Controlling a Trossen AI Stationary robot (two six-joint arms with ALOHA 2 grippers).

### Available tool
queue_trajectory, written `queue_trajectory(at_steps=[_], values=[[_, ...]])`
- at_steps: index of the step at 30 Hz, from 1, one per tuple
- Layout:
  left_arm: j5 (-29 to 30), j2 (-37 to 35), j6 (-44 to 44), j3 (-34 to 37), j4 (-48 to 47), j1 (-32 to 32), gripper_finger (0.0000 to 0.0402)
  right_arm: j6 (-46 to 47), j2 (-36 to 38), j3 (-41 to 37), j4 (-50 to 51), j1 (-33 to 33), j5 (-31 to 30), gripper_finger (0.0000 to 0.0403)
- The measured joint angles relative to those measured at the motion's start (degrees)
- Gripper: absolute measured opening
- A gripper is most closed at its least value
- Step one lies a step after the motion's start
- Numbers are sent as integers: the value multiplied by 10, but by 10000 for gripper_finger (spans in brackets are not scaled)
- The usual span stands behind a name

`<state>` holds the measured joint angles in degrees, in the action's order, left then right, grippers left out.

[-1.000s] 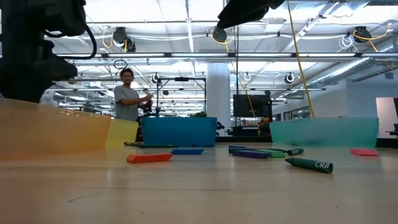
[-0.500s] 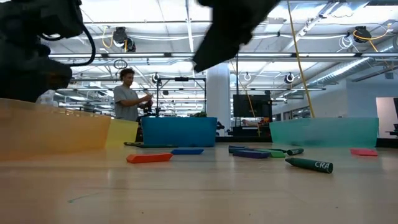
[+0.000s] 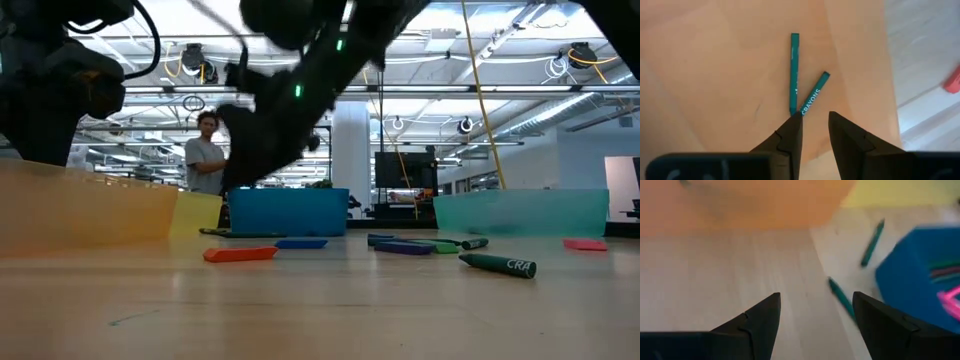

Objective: Sort crayons/erasers/pens/pencils in bins
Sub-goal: Put the green crayon into the orange bin

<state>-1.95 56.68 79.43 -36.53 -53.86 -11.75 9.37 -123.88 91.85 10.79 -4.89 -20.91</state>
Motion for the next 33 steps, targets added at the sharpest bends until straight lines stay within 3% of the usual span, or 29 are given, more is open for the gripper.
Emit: queue_trajectory(at_steps=[5, 10, 18, 23, 29, 33], values=[[5, -1, -1, 0, 1, 0, 97, 21, -49, 0, -59, 19, -4, 240], [5, -1, -3, 0, 4, 0, 97, 46, -64, 0, -57, 40, -52, 240], [5, -1, 2, 0, 6, -12, 97, 88, -55, -3, -5, 72, 82, 228], [6, -1, 2, 0, 6, -15, 97, 67, -50, -4, 10, 61, 130, 215], [11, -1, 1, 0, 6, -15, 97, 20, -37, -9, 17, 34, 58, 210], [11, -1, 0, 0, 6, -15, 97, 8, -16, -9, 12, 35, 51, 210]])
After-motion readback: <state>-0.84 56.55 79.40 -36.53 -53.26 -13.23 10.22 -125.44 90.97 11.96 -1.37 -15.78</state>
